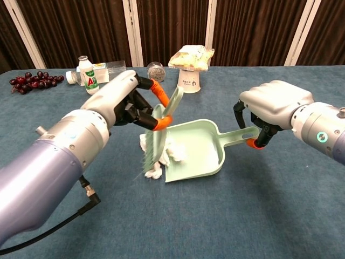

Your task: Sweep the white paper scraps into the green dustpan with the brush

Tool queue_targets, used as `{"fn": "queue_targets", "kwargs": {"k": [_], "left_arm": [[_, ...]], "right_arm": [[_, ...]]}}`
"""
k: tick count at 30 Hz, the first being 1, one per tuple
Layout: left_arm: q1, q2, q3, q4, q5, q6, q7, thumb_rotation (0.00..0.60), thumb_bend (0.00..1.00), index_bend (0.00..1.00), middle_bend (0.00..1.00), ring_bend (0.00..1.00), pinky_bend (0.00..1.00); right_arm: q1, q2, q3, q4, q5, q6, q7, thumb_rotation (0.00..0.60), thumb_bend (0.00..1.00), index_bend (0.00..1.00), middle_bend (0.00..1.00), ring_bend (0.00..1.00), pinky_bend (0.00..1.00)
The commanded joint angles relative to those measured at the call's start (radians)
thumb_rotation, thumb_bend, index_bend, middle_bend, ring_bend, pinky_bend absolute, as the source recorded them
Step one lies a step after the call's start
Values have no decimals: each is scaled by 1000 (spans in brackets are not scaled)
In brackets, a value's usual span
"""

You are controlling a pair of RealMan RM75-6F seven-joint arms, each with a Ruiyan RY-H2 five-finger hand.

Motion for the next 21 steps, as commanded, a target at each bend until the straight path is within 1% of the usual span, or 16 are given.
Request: {"fn": "queue_targets", "kwargs": {"k": [1, 7, 12, 16, 21], "left_arm": [[-12, -23, -13, 20, 17, -1, -16, 600, 679, 804, 1000, 998, 1000], [-34, -71, -41, 61, 32, -5, -36, 600, 677, 802, 1000, 998, 1000], [-53, -104, -74, 75, 82, 7, -88, 600, 676, 799, 1000, 997, 1000], [-56, -94, -83, 52, 116, 13, -107, 600, 676, 798, 1000, 997, 1000], [-50, -71, -89, 25, 125, 6, -119, 600, 675, 798, 1000, 997, 1000]], "right_arm": [[1, 1, 1, -3, -2, 1, 0, 600, 344, 559, 908, 903, 871], [3, 1, 0, -9, -2, 3, -5, 600, 344, 559, 909, 903, 871], [4, 0, -3, -14, -2, 8, -13, 600, 344, 559, 908, 903, 871], [4, 1, 1, -19, 2, 13, -14, 600, 343, 559, 908, 903, 871], [3, -1, -2, -29, 5, 17, -18, 600, 344, 559, 909, 903, 871]]}}
